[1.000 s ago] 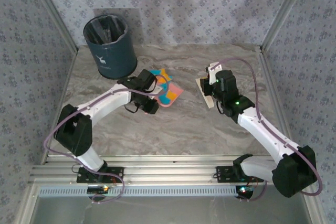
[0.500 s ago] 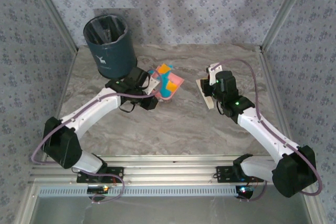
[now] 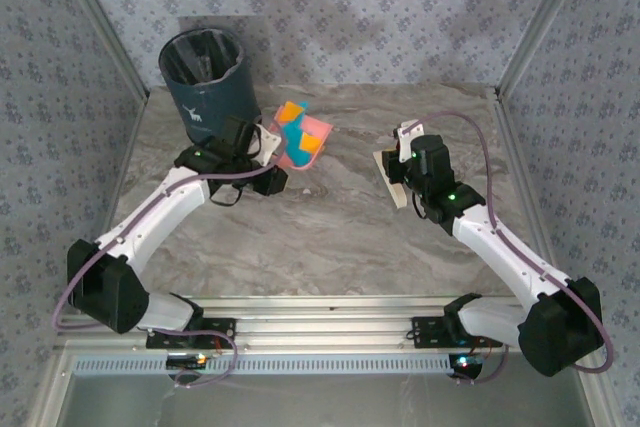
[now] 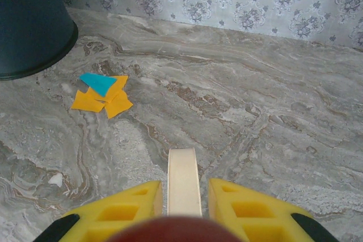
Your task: Sweep away the paper scraps from the table
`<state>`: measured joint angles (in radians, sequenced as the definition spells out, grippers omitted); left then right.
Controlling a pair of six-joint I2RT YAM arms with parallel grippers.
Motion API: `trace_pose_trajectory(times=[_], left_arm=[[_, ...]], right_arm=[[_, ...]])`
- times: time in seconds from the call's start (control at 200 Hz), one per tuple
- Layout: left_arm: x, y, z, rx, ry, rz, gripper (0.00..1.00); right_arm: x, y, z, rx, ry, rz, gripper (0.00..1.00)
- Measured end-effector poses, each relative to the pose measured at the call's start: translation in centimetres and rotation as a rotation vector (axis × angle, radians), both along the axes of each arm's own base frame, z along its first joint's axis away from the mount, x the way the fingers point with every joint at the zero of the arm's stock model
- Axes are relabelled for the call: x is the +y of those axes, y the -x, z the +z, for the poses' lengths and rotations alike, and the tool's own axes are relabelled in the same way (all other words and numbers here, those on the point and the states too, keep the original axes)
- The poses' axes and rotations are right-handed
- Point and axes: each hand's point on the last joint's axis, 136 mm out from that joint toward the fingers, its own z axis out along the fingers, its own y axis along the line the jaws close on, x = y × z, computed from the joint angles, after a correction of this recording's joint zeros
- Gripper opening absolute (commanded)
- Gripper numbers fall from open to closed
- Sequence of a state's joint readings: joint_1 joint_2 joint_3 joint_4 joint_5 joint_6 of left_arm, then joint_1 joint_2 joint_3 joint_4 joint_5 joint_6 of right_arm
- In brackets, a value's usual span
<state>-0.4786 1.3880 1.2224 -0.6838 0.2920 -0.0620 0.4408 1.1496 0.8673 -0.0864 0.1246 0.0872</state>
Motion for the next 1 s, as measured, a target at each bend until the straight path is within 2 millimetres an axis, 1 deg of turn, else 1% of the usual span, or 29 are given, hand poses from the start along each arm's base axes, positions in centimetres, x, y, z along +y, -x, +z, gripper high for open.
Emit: trace_pose_trajectory(times=[0.115, 0.33, 0.41, 0.525, 0.725, 0.999], left_arm=[[0.7, -0.9, 0.9, -0.012, 0.02, 0.025, 0.0], [2.0, -2.9, 4.5, -0.065, 0.064, 0.072, 0.0], [2.4, -3.9, 5.9, -0.086, 0.077, 0.084, 0.0], [3.1, -5.6, 7.4, -0.104, 0.086, 0.111, 0.0], [4.4, -8.4, 9.0, -0.112, 0.089, 0.163, 0.0], [5.7, -11.8, 10.6, -0.104, 0.119, 0.241, 0.0]], right_arm=[[0.0, 0.0, 0.0, 0.0, 0.0, 0.0, 0.0], [0.0, 0.0, 0.0, 0.001, -0.002, -0.001, 0.0], [0.0, 0.0, 0.0, 0.001, -0.002, -0.001, 0.0], [0.0, 0.0, 0.0, 0.001, -0.003, -0.001, 0.0], [-0.2, -0.1, 0.0, 0.002, -0.003, -0.006, 0.0], [-0.5, -0.1, -0.1, 0.006, -0.001, -0.015, 0.0]])
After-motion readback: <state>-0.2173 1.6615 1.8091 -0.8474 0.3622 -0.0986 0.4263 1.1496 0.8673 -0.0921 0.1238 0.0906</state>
